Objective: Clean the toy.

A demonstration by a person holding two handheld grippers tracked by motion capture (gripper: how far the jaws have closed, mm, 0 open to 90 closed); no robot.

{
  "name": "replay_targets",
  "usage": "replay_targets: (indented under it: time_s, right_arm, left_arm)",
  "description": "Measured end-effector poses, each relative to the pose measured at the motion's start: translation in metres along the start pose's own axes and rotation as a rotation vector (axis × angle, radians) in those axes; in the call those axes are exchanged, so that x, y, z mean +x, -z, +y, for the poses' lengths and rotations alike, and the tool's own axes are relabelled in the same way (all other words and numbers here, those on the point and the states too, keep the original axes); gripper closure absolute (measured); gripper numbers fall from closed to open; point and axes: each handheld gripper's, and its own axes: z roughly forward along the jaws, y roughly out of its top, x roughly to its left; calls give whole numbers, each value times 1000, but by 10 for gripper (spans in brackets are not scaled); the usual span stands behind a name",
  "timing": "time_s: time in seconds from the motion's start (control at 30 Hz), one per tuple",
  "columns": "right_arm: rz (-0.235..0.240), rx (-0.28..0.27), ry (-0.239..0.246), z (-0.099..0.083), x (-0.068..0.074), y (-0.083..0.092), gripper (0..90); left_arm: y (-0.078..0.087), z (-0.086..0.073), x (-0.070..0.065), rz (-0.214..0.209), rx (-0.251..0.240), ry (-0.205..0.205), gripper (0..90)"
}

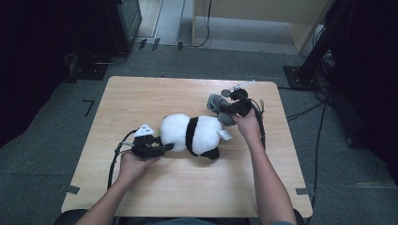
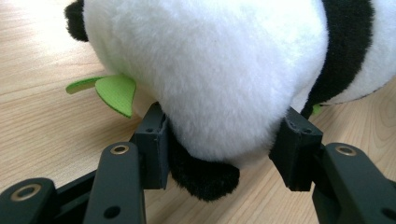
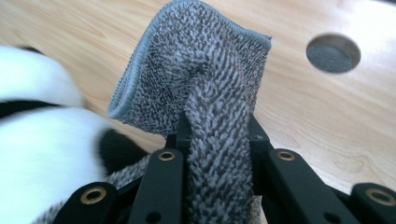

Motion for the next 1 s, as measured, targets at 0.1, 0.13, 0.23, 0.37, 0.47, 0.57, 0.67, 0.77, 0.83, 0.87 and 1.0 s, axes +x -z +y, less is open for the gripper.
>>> replay_targets:
  time_s: [0.1, 0.13, 0.23, 0.37, 0.47, 0.57, 0.67, 0.77, 0.83, 0.87, 1.0]
  right_arm:
    - [8, -52, 48, 13, 15, 18, 754]
    - [13, -67, 64, 18, 22, 23, 753]
    - [32, -93, 117, 31, 44, 35, 754]
    - [83, -108, 188, 46, 84, 40, 753]
    - [146, -115, 214, 52, 107, 36, 752]
    - [189, -104, 248, 55, 132, 26, 752]
    - [231, -79, 280, 54, 156, 12, 749]
    - [256, -66, 298, 51, 172, -1, 749]
    - [263, -38, 305, 47, 177, -13, 749]
    - [261, -12, 303, 43, 179, -21, 749]
    - [263, 25, 288, 32, 173, -38, 745]
  left_arm:
    - [0, 0, 0, -1, -1, 1, 457]
    - [0, 0, 0, -2, -1, 1, 457]
    - [0, 0, 0, 1, -1, -4, 457]
    - [0, 0, -1, 1, -4, 1, 456]
    - [0, 0, -1, 1, -4, 0, 456]
    - [0, 0, -1, 1, -5, 0, 455]
    - [0, 0, -1, 1, -4, -2, 455]
    - [0, 0, -1, 2, -4, -2, 454]
    - [0, 0, -1, 3, -2, -2, 454]
    - [0, 0, -1, 3, -1, -1, 455]
    - [0, 0, 0, 3, 11, 9, 454]
